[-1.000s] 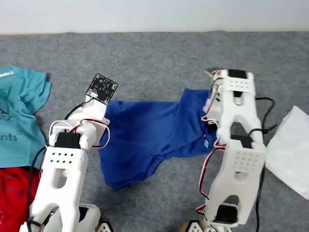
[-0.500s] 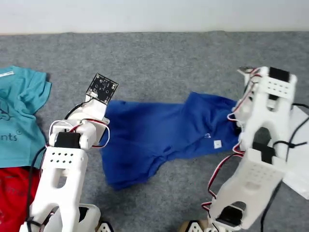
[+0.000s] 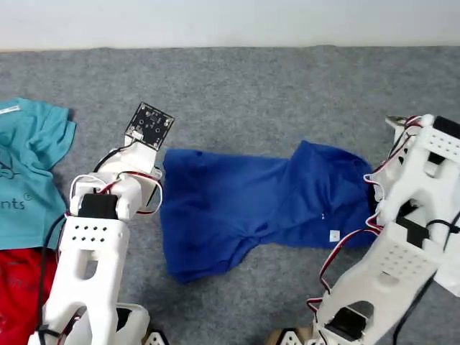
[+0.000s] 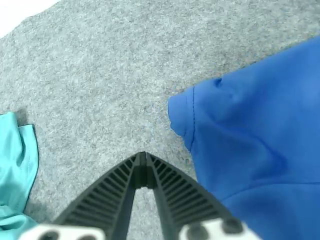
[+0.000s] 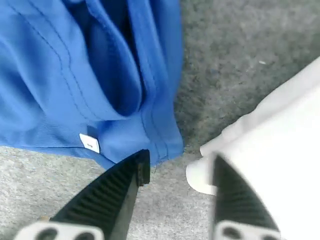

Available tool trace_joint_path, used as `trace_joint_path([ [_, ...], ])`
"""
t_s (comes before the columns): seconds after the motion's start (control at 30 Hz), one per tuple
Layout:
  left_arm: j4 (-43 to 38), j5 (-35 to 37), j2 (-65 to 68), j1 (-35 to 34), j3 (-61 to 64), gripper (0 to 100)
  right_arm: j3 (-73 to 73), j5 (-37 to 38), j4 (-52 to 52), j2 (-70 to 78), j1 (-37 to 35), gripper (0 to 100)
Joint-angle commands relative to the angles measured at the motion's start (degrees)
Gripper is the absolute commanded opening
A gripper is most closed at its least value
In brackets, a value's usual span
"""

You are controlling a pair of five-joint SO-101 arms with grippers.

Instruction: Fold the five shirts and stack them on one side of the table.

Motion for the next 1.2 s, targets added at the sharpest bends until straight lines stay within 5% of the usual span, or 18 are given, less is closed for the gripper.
trace_joint_path([
  [0.0,0.4,0.4,-1.1,-0.1,-2.0,0,-0.6,-0.9,2.3,-4.4,0.5,28.1],
  [0.63,0.4,0.4,-1.1,-0.2,-2.0,0,0.3,-4.8,-8.0,-4.7,-24.7,18.0],
  [1.17,0.4,0.4,-1.1,-0.1,-1.8,0,-0.6,-5.1,-18.3,-2.1,-23.5,18.0],
])
